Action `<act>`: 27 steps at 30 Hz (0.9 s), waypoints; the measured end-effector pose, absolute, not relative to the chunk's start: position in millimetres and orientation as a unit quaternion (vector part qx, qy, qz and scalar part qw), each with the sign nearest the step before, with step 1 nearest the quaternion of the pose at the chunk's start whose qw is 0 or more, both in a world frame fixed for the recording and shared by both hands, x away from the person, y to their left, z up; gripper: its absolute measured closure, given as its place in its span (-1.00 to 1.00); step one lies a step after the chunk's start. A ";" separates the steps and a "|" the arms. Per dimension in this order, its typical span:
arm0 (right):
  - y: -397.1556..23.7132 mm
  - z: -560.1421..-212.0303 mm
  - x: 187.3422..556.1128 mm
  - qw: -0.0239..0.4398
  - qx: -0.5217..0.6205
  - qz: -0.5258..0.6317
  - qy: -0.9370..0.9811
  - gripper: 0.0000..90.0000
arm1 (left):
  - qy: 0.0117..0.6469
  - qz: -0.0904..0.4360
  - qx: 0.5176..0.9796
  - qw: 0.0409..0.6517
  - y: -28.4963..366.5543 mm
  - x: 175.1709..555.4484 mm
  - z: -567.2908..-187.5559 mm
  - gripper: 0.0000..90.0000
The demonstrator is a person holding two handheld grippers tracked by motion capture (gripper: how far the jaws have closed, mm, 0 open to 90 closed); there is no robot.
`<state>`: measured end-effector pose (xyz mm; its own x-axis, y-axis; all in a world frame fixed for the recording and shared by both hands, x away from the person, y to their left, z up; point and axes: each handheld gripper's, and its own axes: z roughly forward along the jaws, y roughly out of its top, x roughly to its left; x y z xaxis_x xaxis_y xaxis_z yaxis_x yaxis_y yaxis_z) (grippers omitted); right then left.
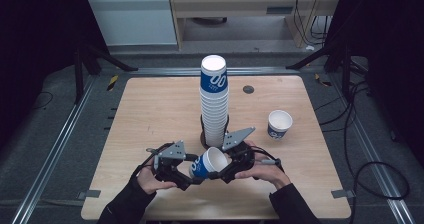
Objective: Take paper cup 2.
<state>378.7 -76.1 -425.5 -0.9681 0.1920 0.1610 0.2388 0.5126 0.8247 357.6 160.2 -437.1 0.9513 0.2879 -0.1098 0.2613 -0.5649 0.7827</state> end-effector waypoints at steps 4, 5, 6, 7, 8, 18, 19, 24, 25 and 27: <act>-69.6 -425.0 377.1 0.035 -0.121 -0.482 -0.867 -0.64 | 0.150 0.013 0.891 0.428 155.0 355.9 -441.2 -0.58; -68.5 -424.4 376.9 0.036 -0.119 -0.484 -0.866 -0.64 | 0.149 0.012 0.892 0.427 154.4 355.7 -441.7 -0.56; -67.7 -424.0 376.4 0.038 -0.118 -0.484 -0.866 -0.64 | 0.147 0.014 0.891 0.429 153.9 354.9 -442.1 -0.53; -66.9 -423.7 375.9 0.038 -0.116 -0.484 -0.867 -0.65 | 0.145 0.015 0.892 0.428 153.7 354.2 -441.9 -0.47; -66.3 -423.5 375.6 0.037 -0.115 -0.482 -0.868 -0.65 | 0.141 0.016 0.893 0.427 153.7 354.1 -441.9 -0.46; -68.5 -420.7 375.4 0.009 -0.108 -0.521 -0.847 -0.83 | 0.148 0.014 0.885 0.440 158.9 357.2 -441.3 -0.44; -70.6 -418.7 375.8 0.007 -0.109 -0.531 -0.840 -0.84 | 0.150 0.015 0.884 0.442 159.8 357.5 -440.8 -0.44; -87.2 -407.7 379.3 -0.003 -0.133 -0.578 -0.805 -0.84 | 0.172 0.021 0.864 0.474 172.0 361.9 -433.6 -0.44; -90.7 -406.3 380.6 -0.004 -0.139 -0.584 -0.800 -0.84 | 0.177 0.024 0.859 0.481 174.7 362.6 -431.8 -0.44; -96.9 -405.4 383.5 0.000 -0.153 -0.600 -0.785 -0.83 | 0.185 0.032 0.849 0.494 179.1 363.6 -428.4 -0.44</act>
<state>383.5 -96.9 -405.4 -0.9532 0.2407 0.1830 0.2399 0.2340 0.9422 363.6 179.1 -428.4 0.9294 0.3458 -0.1293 0.2830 -0.4424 0.8510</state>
